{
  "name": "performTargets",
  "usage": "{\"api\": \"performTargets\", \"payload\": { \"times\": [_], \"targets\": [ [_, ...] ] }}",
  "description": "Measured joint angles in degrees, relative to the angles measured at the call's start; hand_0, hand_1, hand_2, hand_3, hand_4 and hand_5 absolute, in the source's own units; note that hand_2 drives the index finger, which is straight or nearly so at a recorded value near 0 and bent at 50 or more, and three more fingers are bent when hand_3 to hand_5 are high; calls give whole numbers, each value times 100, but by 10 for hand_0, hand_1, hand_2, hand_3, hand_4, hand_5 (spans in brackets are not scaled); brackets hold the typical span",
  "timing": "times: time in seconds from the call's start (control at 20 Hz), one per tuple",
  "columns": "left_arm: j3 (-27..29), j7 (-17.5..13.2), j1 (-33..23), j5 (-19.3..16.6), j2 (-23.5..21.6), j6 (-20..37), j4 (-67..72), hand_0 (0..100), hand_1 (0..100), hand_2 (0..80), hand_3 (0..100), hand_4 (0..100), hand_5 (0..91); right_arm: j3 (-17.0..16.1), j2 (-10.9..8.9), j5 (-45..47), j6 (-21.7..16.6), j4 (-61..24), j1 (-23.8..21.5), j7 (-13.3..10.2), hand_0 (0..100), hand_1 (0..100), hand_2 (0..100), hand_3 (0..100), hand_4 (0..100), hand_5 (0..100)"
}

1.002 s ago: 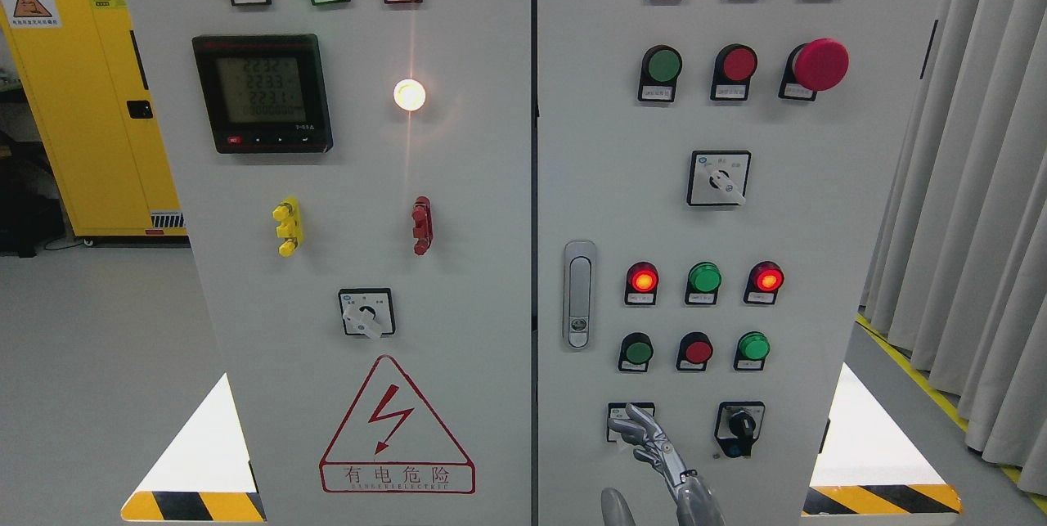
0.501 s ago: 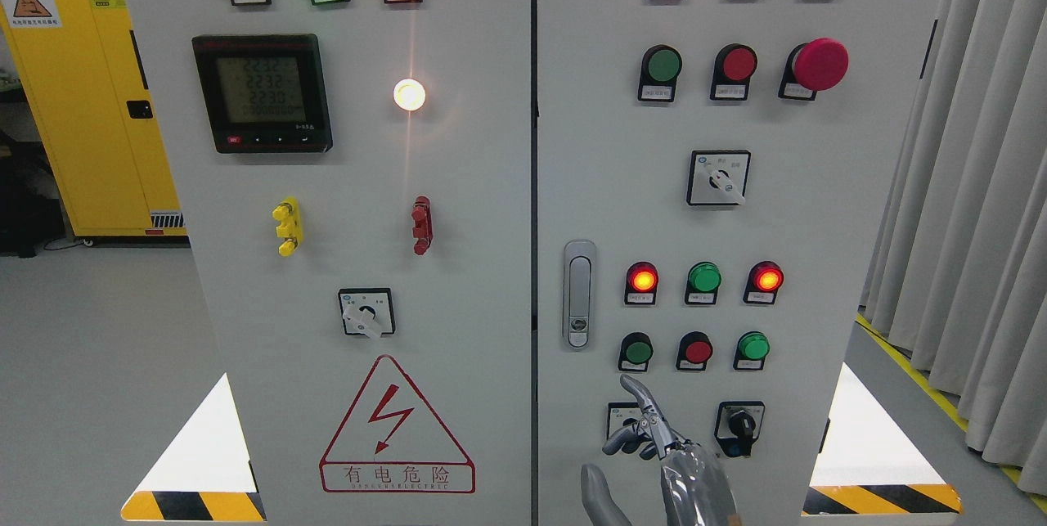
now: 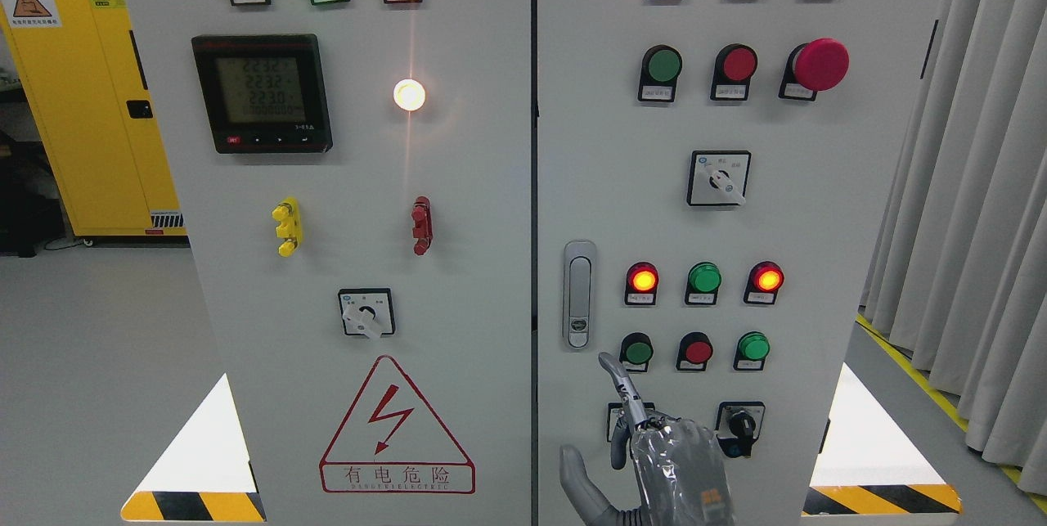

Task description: Release door handle

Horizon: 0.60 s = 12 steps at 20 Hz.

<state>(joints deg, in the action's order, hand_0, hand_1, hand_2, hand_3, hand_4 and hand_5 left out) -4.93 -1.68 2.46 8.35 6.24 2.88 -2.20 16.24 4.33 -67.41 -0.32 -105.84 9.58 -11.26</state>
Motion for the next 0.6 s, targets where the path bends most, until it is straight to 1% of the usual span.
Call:
{"api": "performTargets", "payload": {
  "times": [0.3, 0.5, 0.6],
  "targets": [
    [0, 0, 0, 0, 0, 0, 0, 120, 556, 0, 0, 0, 0, 85, 62, -600, 214, 124, 173, -51, 516, 285, 0, 1000, 1000, 1000],
    [0, 0, 0, 0, 0, 0, 0, 120, 556, 0, 0, 0, 0, 119, 86, -843, 270, 230, 262, -52, 521, 285, 0, 1000, 1000, 1000],
    [0, 0, 0, 0, 0, 0, 0, 120, 556, 0, 0, 0, 0, 135, 96, -926, 358, 290, 326, -52, 526, 286, 0, 1000, 1000, 1000]
  ]
}}
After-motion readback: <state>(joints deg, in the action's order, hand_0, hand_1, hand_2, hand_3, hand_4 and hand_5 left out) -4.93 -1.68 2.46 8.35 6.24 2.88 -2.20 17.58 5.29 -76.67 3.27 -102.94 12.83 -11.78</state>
